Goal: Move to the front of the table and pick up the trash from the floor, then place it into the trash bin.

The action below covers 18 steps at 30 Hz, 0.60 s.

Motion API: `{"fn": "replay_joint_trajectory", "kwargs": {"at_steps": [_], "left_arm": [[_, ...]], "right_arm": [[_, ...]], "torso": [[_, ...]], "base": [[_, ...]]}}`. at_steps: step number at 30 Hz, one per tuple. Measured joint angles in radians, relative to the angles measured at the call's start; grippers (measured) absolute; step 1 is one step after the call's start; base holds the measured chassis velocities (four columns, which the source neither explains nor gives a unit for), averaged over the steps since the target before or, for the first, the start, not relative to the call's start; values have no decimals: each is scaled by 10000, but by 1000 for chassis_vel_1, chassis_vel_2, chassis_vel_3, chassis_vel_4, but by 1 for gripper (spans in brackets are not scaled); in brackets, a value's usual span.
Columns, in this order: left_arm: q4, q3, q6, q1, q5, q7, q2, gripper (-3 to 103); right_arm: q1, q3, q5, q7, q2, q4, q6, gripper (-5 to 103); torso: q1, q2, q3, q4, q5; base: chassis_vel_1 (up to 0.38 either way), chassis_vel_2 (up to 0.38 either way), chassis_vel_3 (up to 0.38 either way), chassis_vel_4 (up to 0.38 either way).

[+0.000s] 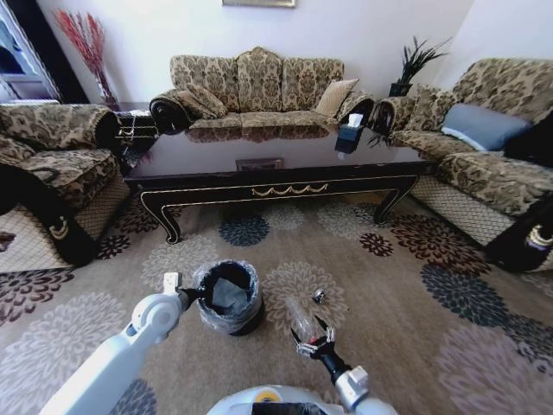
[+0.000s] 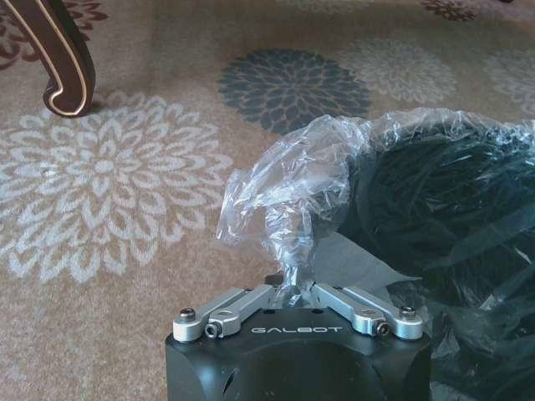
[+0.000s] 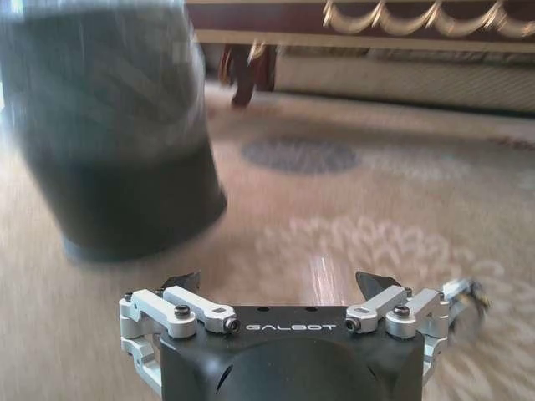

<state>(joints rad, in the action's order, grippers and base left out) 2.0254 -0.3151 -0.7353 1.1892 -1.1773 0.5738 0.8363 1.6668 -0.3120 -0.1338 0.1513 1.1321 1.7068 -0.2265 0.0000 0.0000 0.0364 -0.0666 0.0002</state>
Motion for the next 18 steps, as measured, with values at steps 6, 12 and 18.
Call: {"fn": "replay_joint_trajectory", "kwargs": {"at_steps": [6, 12, 18], "left_arm": [[12, 125, 0, -78, -46, 49, -29, 2], [87, 139, -3, -35, -76, 52, -35, 2], [240, 126, -2, 60, -144, 142, -79, 2]], "right_arm": [[-667, 56, 527, 153, -220, -1579, -342, 100], [-1279, 281, 643, 190, -337, -2587, -449, 100], [-1849, 572, 627, 210, -496, -3242, -477, 100]], "torso": [[0, 0, 0, -3, -2], [0, 0, 0, -2, -1], [0, 0, 0, -1, 0]], "base": [[0, 0, 0, 0], [0, 0, 0, 0], [0, 0, 0, 0]]}}
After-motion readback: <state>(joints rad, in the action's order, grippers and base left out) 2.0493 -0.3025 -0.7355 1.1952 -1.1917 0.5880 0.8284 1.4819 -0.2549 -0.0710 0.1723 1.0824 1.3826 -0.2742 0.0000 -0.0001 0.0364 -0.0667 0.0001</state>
